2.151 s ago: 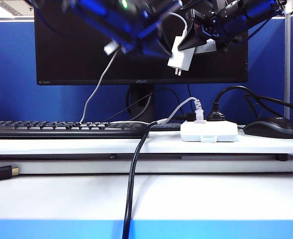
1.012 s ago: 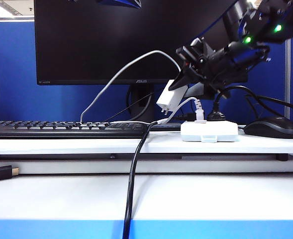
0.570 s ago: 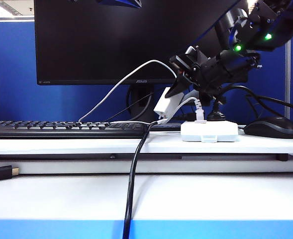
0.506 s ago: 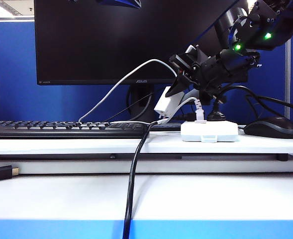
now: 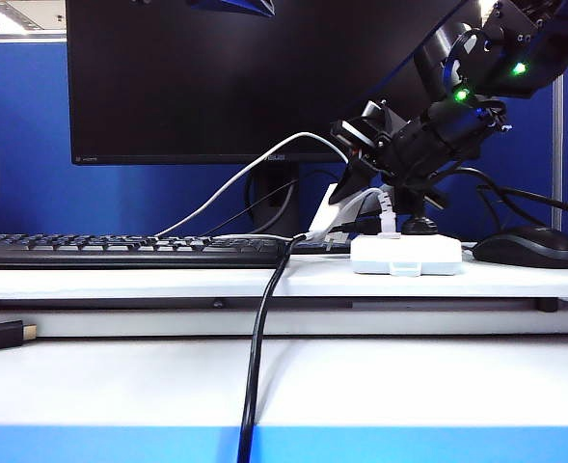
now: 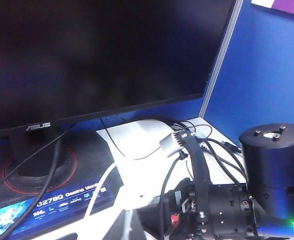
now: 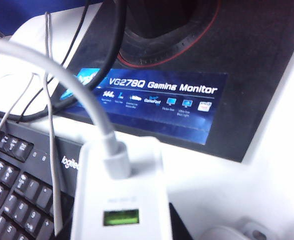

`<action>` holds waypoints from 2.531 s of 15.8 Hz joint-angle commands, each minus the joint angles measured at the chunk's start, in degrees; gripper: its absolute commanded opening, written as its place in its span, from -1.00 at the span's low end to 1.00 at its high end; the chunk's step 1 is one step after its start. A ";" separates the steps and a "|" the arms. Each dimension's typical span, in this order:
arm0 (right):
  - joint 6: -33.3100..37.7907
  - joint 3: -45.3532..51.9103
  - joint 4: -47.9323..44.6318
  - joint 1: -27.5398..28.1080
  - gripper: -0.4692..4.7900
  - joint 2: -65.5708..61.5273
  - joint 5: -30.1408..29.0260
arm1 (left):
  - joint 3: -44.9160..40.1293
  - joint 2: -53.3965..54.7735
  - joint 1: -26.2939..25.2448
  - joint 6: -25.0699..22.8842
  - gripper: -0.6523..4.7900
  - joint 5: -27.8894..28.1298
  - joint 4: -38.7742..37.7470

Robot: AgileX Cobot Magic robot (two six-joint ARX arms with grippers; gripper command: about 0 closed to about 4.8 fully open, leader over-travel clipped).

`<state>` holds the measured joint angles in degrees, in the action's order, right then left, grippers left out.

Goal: Unplug the white charger from the socket, then place it next to the socket.

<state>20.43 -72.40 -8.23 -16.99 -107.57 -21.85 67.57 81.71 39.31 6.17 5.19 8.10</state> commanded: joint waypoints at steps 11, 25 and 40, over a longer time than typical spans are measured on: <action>-6.99 -10.43 11.04 -0.04 0.01 0.55 -0.31 | 0.22 -0.26 0.09 0.28 -0.78 -0.07 0.59; -15.76 -10.95 22.47 -0.02 -0.84 32.94 0.31 | 0.22 -17.44 0.11 -7.02 -0.78 -0.50 -4.24; -18.73 44.59 15.89 0.02 -0.84 84.63 8.79 | -20.96 -59.06 0.13 -6.51 -0.78 -6.43 -46.14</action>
<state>1.28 -29.78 8.78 -16.99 -24.29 -14.92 48.95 23.09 39.35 -2.59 -1.30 -39.16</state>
